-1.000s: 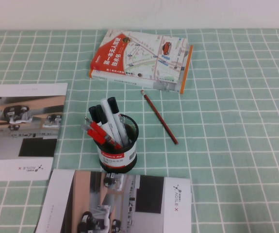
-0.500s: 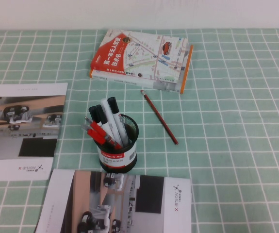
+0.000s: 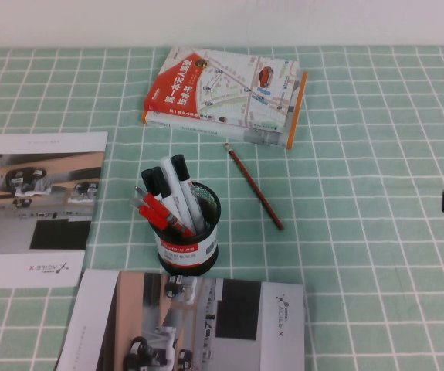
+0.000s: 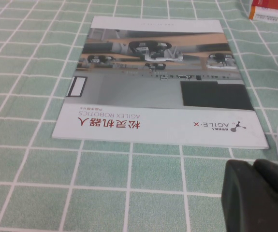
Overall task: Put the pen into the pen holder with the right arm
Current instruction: Pick up the pen on the table
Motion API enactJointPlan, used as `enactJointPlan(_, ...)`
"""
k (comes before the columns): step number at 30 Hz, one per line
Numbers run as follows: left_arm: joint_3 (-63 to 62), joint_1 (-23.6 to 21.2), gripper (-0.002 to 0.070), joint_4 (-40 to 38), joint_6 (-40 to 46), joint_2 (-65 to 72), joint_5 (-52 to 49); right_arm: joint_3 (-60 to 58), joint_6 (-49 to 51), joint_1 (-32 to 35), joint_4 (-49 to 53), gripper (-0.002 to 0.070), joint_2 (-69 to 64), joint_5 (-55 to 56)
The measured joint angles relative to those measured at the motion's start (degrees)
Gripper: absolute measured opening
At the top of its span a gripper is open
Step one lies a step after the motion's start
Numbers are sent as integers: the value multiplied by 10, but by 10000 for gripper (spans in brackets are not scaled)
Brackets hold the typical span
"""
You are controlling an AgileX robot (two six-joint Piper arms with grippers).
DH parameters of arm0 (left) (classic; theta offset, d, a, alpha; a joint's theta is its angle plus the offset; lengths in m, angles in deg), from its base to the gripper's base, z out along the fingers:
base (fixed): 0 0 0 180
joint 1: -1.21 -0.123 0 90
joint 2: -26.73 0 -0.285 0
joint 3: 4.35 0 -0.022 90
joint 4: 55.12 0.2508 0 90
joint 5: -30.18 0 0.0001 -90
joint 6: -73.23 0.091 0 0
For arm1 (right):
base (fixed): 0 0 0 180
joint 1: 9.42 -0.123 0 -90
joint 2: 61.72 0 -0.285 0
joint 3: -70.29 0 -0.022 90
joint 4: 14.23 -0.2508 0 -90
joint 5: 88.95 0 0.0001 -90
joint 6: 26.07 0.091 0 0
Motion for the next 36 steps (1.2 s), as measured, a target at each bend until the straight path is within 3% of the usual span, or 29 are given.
enactJointPlan(4, 0, 0, -4, 0, 0, 0, 0, 75, 2, -19, 42, -20, -90, -27)
enactJointPlan(15, 0, 0, -4, 0, 0, 0, 0, 264, 76, -155, 157, -20, -334, -77)
enactJointPlan(30, 0, 0, -4, 0, 0, 0, 0, 563, 121, -242, 263, -20, -593, -235)
enactJointPlan(36, 0, 0, -4, 0, 0, 0, 0, 645, 122, -267, 287, 62, -671, -251)
